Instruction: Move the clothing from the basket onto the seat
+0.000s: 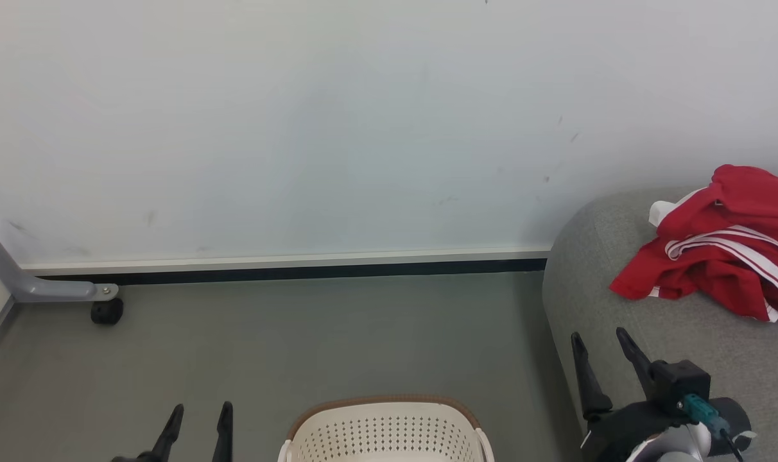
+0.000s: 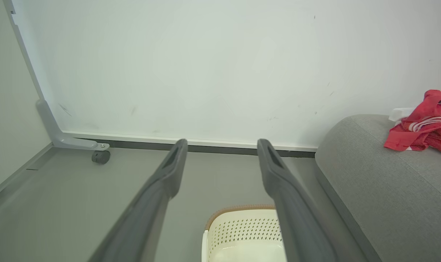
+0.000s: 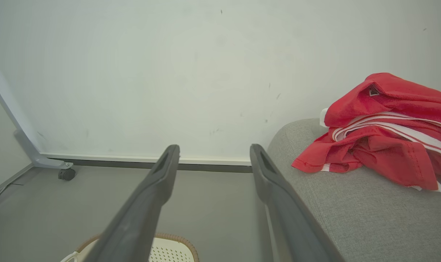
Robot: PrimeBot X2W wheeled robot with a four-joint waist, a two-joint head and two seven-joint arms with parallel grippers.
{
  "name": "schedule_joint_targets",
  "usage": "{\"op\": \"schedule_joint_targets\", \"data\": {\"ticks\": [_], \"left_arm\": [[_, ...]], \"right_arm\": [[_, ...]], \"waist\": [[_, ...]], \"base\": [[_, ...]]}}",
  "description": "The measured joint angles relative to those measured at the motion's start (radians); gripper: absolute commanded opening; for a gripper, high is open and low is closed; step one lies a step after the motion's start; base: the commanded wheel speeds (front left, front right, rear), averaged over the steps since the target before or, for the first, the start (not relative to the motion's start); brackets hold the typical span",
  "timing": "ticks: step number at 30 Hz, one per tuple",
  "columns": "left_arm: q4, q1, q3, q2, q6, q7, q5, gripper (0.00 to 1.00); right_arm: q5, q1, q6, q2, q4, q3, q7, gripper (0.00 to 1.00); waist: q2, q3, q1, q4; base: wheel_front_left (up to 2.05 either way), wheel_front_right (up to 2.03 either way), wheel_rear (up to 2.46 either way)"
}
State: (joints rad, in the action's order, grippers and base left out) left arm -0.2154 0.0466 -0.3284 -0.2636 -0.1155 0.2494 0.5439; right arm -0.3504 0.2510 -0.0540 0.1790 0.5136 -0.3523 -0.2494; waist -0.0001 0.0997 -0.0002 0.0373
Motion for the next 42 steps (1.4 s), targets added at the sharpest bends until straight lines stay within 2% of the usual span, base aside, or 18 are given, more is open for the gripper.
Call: {"op": "schedule_joint_targets", "data": {"ticks": [7,19,28,42], "left_arm": [[0.066,0.079,0.058,-0.004,-0.003,0.0,-0.014,1.0],[0.135,0.146,0.118,0.016,-0.009,0.0,-0.061,1.0],[0.158,0.152,0.142,0.017,-0.009,0.0,-0.103,1.0],[0.175,0.166,0.173,0.039,-0.009,0.0,-0.129,1.0]], "right_arm": [[0.024,-0.123,-0.034,0.002,-0.149,0.015,0.0,1.0],[0.051,-0.262,-0.055,0.004,-0.317,0.049,0.0,1.0],[0.063,-0.289,-0.062,0.003,-0.392,0.08,0.0,1.0],[0.087,-0.326,-0.069,-0.005,-0.439,0.113,0.0,1.0]], "waist": [[0.0001,-0.003,0.0001,-0.009],[0.0,-0.017,0.0002,-0.015],[0.0,-0.02,0.0002,-0.017],[0.0,-0.022,0.0001,-0.019]], "base": [[0.0,0.0,0.0],[0.0,0.0,0.0],[0.0,0.0,0.0],[0.0,0.0,0.0]]}}
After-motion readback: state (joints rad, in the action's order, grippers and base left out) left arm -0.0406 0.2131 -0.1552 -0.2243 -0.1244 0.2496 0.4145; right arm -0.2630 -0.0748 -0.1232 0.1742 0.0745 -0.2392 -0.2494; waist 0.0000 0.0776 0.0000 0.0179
